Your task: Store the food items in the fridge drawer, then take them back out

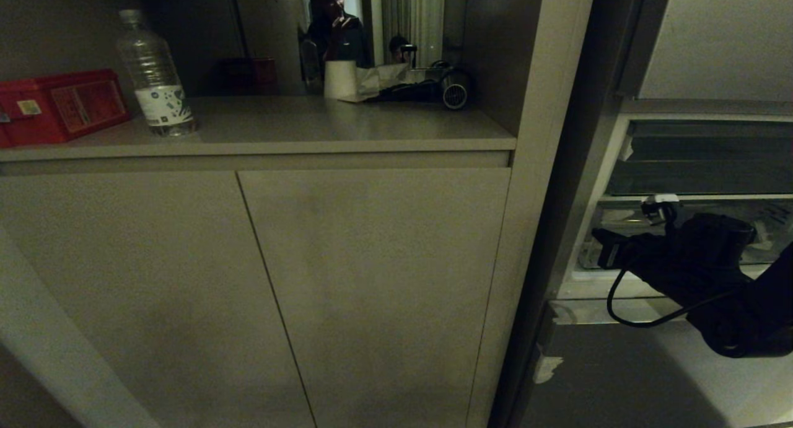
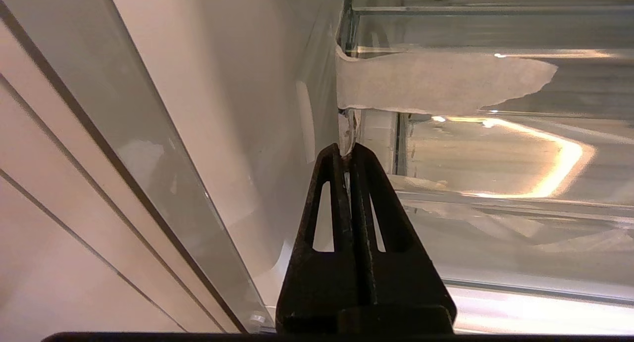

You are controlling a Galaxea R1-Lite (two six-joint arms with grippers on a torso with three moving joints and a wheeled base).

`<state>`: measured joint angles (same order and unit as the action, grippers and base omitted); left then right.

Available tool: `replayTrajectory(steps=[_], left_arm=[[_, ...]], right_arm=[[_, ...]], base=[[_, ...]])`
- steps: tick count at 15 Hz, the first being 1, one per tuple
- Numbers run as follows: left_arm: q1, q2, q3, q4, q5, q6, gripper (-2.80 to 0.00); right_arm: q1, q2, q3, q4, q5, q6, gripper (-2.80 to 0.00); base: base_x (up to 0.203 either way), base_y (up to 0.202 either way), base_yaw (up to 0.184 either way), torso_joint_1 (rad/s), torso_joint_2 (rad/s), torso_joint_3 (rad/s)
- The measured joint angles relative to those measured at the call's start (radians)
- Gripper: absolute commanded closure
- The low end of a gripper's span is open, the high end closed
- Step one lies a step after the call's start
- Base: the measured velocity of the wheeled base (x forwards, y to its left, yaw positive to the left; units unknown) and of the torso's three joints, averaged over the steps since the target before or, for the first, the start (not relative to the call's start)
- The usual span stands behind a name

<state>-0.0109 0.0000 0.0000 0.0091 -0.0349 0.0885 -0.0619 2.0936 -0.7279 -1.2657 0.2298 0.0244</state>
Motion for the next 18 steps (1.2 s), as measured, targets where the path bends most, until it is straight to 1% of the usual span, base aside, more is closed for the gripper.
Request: replayTrajectory(steps=[4,7,11,18], left_arm=[[0.0,0.0,0.0,0.0,0.0,0.0,0.0],[0.0,0.0,0.0,0.0,0.0,0.0,0.0],[0.0,0.0,0.0,0.0,0.0,0.0,0.0],[0.0,0.0,0.0,0.0,0.0,0.0,0.0]], right_arm=[[0.001,-0.002,0.003,-0.001,-0.02,0.0,0.0],[-0.001,-0.026,0.033,0.001,-0.021,0.0,0.0],[-0.003,-0.096,0.132,0.0,-0.022,0.0,0.0],[-0.004,-0.262,0.363,-0.005,-0.026,0.0,0.0]], base=[[0.0,0.0,0.0,0.0,0.0,0.0],[0.0,0.0,0.0,0.0,0.0,0.0],[0.0,0.0,0.0,0.0,0.0,0.0],[0.0,0.0,0.0,0.0,0.0,0.0]])
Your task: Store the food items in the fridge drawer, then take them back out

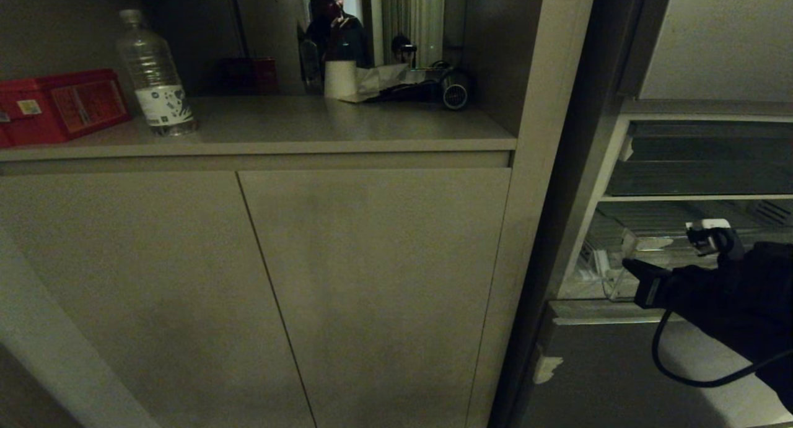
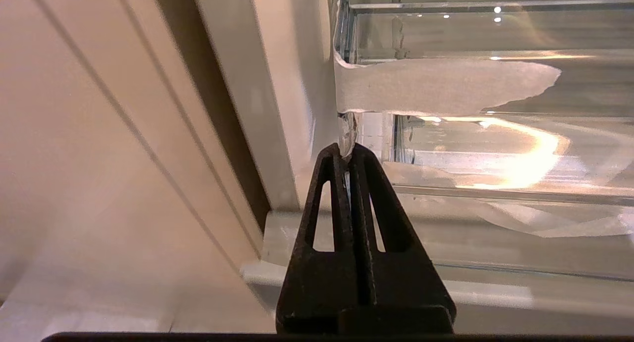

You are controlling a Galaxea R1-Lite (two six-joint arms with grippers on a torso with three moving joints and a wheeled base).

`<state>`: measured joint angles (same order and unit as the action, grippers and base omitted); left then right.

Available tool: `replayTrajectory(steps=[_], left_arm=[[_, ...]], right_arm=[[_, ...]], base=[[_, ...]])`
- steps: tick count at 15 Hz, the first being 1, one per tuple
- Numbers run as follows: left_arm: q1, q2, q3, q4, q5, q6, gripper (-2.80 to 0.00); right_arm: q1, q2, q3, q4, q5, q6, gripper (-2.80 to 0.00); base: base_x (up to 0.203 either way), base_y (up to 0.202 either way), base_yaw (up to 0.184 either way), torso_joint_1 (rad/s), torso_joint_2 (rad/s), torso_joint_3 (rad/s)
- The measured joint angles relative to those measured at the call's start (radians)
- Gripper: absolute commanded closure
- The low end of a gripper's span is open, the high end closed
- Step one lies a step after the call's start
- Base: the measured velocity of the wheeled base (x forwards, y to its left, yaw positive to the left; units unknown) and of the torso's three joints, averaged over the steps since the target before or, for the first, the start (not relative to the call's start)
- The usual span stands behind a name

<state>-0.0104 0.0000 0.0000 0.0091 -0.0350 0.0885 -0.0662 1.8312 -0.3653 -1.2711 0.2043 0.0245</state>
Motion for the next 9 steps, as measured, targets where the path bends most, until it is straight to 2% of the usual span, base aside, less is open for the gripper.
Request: replayTrajectory(steps=[6,7,9], left_arm=[[-0.001,0.0,0.0,0.0,0.0,0.0,0.0],[0.0,0.0,0.0,0.0,0.0,0.0,0.0],[0.0,0.0,0.0,0.0,0.0,0.0,0.0]], right_arm=[[-0.003,-0.074,0.081,0.005,-0.011,0.0,0.0],[-0.003,-0.081,0.085,0.006,-0.012,0.0,-2.8],[-0.003,-0.092,0.095,0.006,-0.01,-0.001,-2.8]], base=[[0.0,0.0,0.0,0.0,0.0,0.0],[0.0,0.0,0.0,0.0,0.0,0.0],[0.0,0.0,0.0,0.0,0.0,0.0]])
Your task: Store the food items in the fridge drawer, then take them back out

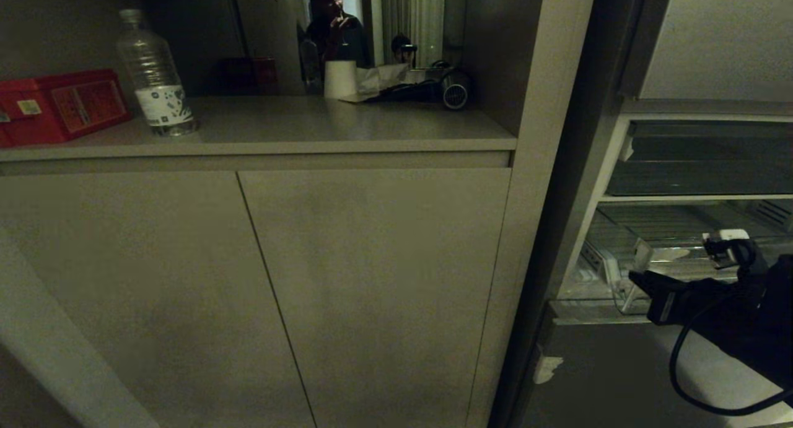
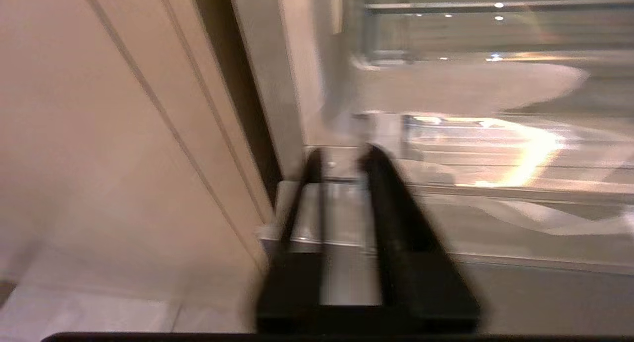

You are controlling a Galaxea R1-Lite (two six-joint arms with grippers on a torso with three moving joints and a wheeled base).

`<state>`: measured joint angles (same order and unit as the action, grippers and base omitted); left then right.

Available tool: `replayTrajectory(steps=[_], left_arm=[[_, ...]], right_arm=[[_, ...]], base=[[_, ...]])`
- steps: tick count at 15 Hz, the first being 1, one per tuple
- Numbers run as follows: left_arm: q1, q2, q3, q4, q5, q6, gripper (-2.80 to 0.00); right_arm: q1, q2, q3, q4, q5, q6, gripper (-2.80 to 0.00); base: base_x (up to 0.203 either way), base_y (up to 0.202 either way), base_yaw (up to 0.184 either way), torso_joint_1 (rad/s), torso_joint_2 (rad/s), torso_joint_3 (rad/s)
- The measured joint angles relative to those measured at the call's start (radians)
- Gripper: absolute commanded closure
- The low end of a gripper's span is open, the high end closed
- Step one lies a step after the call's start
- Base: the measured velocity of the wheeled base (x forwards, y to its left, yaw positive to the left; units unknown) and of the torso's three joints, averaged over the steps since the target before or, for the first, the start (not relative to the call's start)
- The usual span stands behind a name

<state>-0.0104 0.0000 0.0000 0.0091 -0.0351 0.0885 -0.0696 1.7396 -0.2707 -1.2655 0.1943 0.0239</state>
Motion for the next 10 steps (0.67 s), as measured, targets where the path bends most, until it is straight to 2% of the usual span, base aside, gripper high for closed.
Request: replayTrajectory(steps=[9,10], left_arm=[[-0.001,0.0,0.0,0.0,0.0,0.0,0.0],[0.0,0.0,0.0,0.0,0.0,0.0,0.0]], right_arm=[[-0.003,-0.096,0.093,0.0,-0.03,0.016,-2.8],[-0.003,-0.118,0.11,0.0,-0.039,0.025,0.0]], base=[[0.0,0.0,0.0,0.0,0.0,0.0],[0.0,0.0,0.0,0.0,0.0,0.0]])
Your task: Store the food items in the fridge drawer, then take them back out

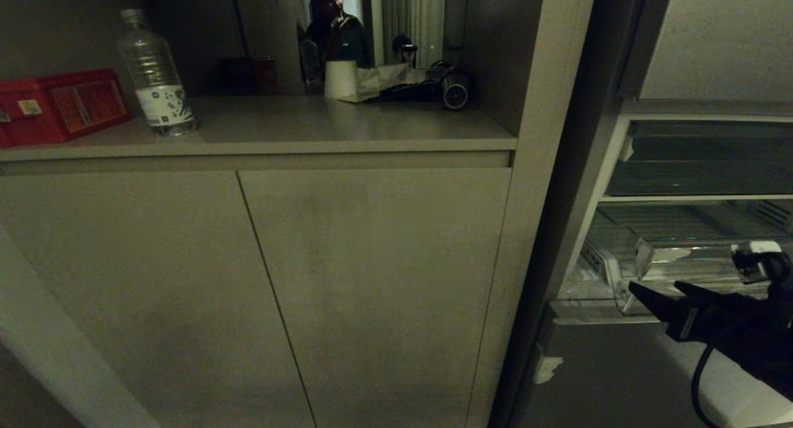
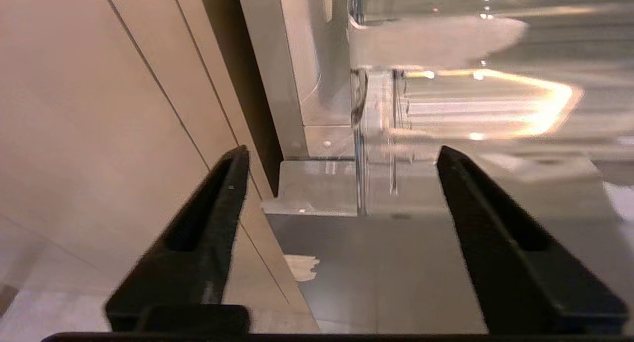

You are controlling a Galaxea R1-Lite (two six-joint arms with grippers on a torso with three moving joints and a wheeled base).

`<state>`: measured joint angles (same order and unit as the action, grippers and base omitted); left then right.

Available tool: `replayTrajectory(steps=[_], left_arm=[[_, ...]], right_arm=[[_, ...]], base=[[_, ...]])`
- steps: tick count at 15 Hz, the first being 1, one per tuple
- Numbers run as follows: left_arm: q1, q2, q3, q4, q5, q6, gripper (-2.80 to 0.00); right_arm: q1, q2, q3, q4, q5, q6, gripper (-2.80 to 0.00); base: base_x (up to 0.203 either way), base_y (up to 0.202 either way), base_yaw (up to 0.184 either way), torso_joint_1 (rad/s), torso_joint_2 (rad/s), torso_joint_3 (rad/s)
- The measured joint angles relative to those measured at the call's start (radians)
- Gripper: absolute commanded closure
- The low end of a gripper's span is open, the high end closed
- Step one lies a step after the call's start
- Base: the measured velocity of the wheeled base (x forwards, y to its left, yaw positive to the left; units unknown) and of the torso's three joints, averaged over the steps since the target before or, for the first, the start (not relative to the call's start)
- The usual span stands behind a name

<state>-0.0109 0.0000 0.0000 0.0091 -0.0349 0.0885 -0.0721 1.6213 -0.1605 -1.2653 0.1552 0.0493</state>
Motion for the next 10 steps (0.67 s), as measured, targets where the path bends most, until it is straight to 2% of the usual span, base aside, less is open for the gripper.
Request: replayTrajectory(steps=[3,5,7,10], left_arm=[[0.0,0.0,0.0,0.0,0.0,0.0,0.0],[0.0,0.0,0.0,0.0,0.0,0.0,0.0],[0.0,0.0,0.0,0.0,0.0,0.0,0.0],[0.0,0.0,0.0,0.0,0.0,0.0,0.0]], right_arm=[[0.0,-0.084,0.03,0.0,-0.08,0.019,0.0],[0.0,-0.126,-0.025,0.02,-0.156,0.021,0.0],[-0.003,-0.151,-0.117,0.105,-0.199,0.018,0.0],[-0.014,-0.173,-0.276,0.313,-0.216,0.017,0.0]], base=[[0.0,0.0,0.0,0.0,0.0,0.0],[0.0,0.0,0.0,0.0,0.0,0.0],[0.0,0.0,0.0,0.0,0.0,0.0],[0.0,0.0,0.0,0.0,0.0,0.0]])
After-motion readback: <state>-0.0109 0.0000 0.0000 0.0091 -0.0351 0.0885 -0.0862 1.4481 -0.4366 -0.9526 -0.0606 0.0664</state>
